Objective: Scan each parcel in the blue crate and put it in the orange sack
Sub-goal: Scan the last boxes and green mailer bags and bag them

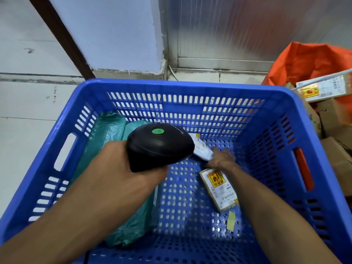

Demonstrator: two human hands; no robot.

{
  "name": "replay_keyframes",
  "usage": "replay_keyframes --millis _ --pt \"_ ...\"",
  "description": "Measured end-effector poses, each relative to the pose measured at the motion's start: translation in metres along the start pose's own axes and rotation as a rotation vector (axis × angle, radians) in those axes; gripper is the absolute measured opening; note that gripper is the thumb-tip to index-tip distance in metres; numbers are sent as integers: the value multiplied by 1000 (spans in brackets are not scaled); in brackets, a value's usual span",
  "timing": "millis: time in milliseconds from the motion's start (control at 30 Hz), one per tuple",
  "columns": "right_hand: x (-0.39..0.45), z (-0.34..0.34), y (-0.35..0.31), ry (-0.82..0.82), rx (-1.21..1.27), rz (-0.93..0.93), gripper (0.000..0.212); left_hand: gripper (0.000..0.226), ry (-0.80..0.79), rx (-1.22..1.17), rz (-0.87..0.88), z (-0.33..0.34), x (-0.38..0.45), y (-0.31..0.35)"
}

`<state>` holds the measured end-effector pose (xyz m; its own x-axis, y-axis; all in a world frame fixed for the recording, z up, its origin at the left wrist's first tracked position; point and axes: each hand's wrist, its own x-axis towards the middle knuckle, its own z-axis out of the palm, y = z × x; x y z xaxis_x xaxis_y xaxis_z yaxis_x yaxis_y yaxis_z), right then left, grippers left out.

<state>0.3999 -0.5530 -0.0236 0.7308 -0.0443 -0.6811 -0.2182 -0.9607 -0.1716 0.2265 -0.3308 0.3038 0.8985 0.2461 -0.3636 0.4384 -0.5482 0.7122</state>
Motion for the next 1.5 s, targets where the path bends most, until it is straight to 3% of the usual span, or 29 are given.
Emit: replay_keyframes --millis 100,200,333,667,833,1100,1500 --pt "-16 24 -2 67 -133 -41 53 24 2 -7 -12 1 1 0" --pt "-27 32 8 171 -98 -168 41 25 13 2 4 -1 0 0" --pt "-43 7 13 345 -166 -235 49 23 12 -3 44 -4 -4 5" --pt "-104 -56 16 443 -417 -267 39 20 -7 -58 171 -21 -14 17" --pt "-155 -86 26 546 -445 -241 49 19 -25 -68 183 -27 -21 18" --pt "-239 -126 47 507 -478 -261 69 29 -57 -68 251 -32 -47 14" --pt "-348 -155 51 561 -487 -340 68 9 -45 -95 380 -29 -79 16"
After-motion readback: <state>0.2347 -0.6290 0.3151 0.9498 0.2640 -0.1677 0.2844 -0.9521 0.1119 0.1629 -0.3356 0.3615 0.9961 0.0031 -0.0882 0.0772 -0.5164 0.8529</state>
